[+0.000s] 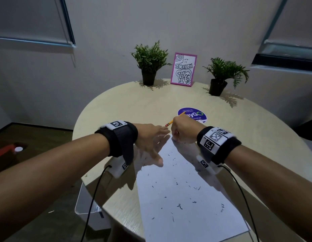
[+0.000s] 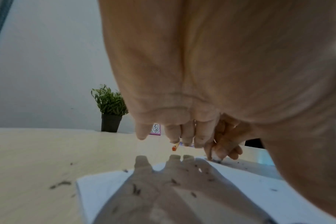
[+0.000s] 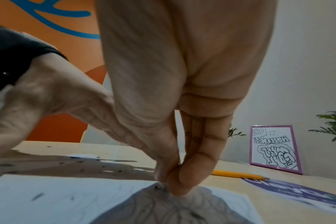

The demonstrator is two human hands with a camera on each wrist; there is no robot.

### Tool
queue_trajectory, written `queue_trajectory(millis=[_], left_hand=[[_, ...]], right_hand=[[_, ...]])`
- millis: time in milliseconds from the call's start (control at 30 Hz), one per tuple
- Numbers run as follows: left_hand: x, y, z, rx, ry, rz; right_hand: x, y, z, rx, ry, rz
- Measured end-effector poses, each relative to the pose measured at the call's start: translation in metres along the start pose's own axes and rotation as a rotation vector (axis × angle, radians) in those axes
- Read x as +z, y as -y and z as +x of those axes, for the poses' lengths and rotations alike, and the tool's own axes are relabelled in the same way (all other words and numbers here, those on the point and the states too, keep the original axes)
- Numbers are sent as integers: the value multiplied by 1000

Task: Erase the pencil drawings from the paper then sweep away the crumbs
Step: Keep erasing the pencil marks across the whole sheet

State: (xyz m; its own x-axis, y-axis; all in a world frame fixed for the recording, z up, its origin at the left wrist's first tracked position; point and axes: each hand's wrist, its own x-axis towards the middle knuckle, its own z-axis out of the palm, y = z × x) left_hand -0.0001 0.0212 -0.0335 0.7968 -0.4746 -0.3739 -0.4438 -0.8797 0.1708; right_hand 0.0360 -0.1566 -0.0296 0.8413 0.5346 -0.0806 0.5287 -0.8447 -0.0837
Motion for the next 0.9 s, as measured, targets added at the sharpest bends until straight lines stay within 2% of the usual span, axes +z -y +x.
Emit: queue_trajectory(millis=[67,133,233,367,467,667,800,900], left_hand=[[6,4,6,23,20,6],[11,8,10,-10,70,40],[9,3,10,2,90,170],[3,-8,17,50,110,287],[0,-10,18,33,86,256],[6,6,17,14,28,44],[13,12,15,11,54,81],[14,12,14,9,64,102]], right_hand=[[1,0,0,2,-10,-11],[-1,-1,-3,-20,-42,-15],[-4,-5,-8,-53,-90,23],[-2,-5,-12,-83,-39,21],[-1,-4,-13,-96,-57,20],[6,15,-29,-280,5,115],[4,-4,-11,-149,-92,138],[6,2,-7,-164,-90,110]])
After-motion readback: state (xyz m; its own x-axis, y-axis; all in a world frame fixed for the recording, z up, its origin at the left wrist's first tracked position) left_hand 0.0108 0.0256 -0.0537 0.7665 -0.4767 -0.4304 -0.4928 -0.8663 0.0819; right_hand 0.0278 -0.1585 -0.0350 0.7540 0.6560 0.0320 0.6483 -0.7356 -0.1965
